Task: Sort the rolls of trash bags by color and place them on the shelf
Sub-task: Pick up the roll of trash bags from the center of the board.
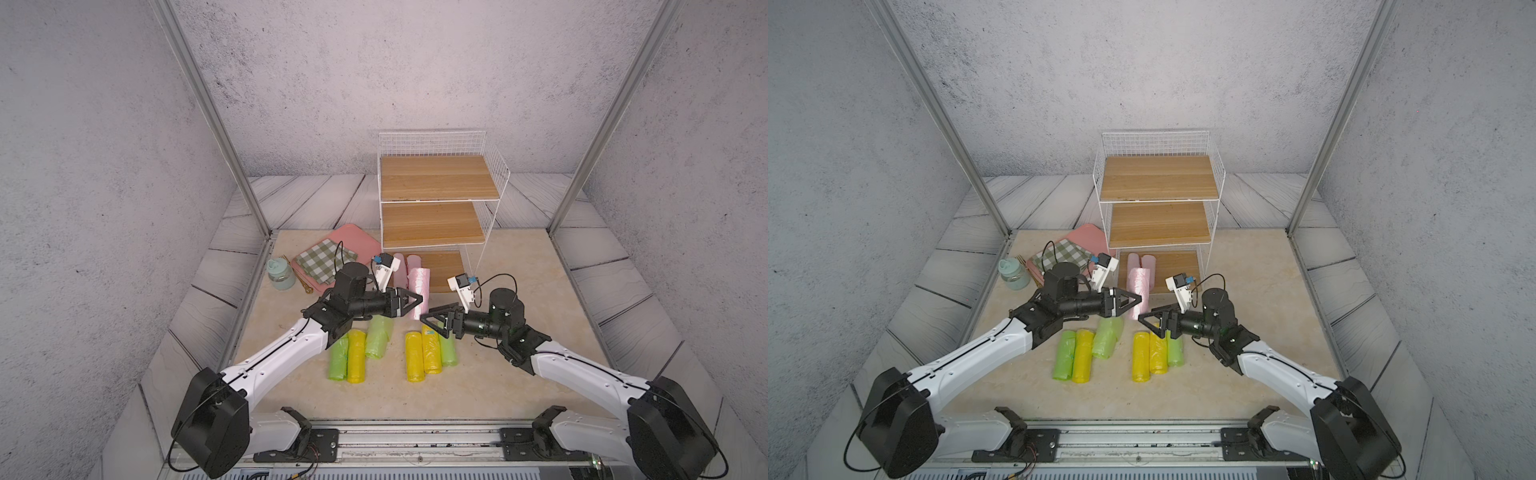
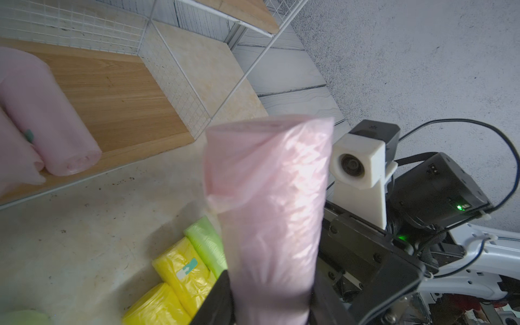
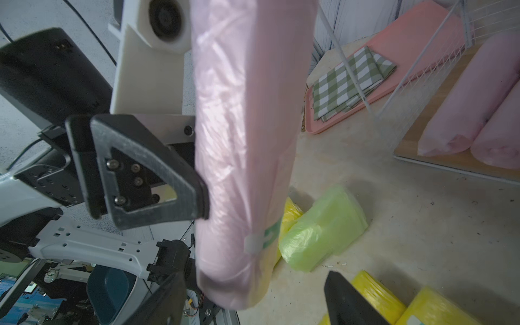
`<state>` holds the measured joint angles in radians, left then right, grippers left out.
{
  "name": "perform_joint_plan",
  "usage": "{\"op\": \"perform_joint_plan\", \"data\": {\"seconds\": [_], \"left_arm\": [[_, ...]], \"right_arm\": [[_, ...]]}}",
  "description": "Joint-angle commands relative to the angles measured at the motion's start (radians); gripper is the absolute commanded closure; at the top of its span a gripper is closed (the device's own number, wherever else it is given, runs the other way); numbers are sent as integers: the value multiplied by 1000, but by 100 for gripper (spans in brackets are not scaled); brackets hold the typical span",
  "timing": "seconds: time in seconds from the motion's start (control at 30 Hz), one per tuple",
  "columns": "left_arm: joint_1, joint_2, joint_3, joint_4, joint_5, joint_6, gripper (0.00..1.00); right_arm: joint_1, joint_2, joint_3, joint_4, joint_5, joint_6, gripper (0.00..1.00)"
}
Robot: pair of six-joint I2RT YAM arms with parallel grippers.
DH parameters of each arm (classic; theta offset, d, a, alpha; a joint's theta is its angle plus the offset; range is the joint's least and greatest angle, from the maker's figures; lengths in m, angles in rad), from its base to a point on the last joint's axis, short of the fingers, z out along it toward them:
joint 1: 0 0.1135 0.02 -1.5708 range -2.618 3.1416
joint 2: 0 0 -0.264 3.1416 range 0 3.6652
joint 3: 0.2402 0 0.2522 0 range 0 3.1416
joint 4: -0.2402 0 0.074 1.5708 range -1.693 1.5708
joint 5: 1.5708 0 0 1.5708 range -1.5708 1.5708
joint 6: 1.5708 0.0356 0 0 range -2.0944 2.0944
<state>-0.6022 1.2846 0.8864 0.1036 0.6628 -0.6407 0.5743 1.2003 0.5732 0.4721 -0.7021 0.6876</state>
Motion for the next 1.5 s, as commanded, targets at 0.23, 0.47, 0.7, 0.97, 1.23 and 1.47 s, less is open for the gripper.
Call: {"op": "perform_joint_plan", "data": {"seconds": [0.23, 0.47, 0.7, 0.97, 1.23, 1.47], "left_arm": [[5, 7, -4, 84, 52, -15, 100], [5, 17, -12, 104, 61, -25, 100], [5, 21, -9, 106, 52, -21, 100], [7, 41, 5, 105, 62, -19, 100], [8, 34, -5, 94, 55, -6, 100], [8, 43, 17, 56, 56, 21, 82]], "right_arm": [[-4, 63, 44, 105, -35, 42, 26], [-4, 99, 55, 143, -60, 73, 33], [-3, 99, 48, 148, -68, 77, 41], [-3, 108, 54, 139, -83, 79, 49], [-3, 96, 61, 72, -103, 59, 67], [-4, 70, 94, -34, -99, 11, 99]]}}
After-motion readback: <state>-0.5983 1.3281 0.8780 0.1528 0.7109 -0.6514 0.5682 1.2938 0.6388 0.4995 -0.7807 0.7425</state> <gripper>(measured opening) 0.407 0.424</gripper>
